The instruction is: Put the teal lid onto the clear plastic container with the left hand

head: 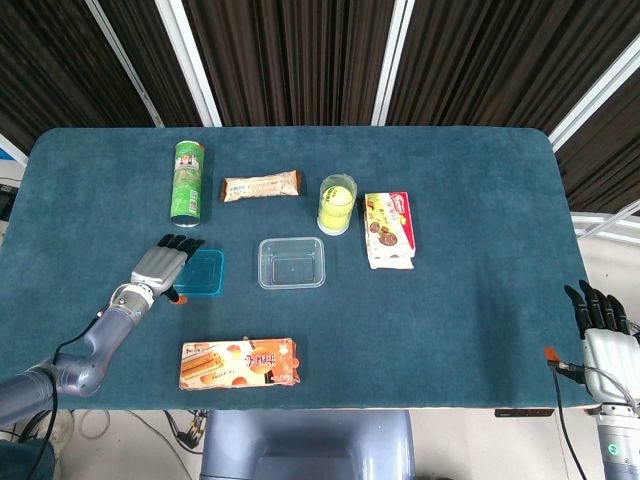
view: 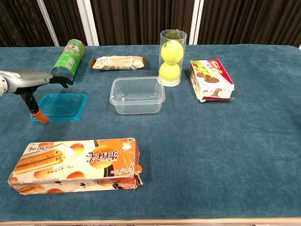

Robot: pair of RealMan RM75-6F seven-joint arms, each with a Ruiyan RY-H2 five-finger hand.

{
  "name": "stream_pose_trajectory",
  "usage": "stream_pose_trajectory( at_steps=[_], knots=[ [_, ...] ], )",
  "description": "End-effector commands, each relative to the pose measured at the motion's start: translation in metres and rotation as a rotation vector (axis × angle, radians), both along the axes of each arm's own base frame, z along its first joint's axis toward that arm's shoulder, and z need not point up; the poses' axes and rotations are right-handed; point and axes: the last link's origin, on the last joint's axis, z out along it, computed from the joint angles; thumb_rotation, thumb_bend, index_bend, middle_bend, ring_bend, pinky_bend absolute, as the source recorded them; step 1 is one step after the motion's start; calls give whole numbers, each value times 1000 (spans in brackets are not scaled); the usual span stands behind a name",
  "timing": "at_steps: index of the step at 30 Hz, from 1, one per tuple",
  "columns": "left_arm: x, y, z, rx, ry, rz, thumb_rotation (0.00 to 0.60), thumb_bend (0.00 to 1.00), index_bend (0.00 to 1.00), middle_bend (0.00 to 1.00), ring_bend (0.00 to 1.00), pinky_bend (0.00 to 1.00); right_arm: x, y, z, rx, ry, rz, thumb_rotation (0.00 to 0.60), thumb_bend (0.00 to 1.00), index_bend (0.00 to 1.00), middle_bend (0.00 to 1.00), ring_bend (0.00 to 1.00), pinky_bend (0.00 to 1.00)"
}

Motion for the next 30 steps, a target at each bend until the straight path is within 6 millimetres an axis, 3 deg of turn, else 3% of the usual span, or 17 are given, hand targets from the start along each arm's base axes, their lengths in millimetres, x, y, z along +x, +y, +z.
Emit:
stream_pose_trajectory(
  at_steps=[1, 30],
  knots=[
    [2, 2, -2, -1, 2, -1, 600, 101, 0, 96, 0, 12, 0, 0, 0, 1, 0, 0, 600, 292, 101, 0, 0, 0],
    [3, 3, -12, -4, 42, -10, 600, 84, 0, 117, 0, 10, 0, 0, 0, -3, -2, -5, 600, 292, 101, 0, 0, 0]
  ],
)
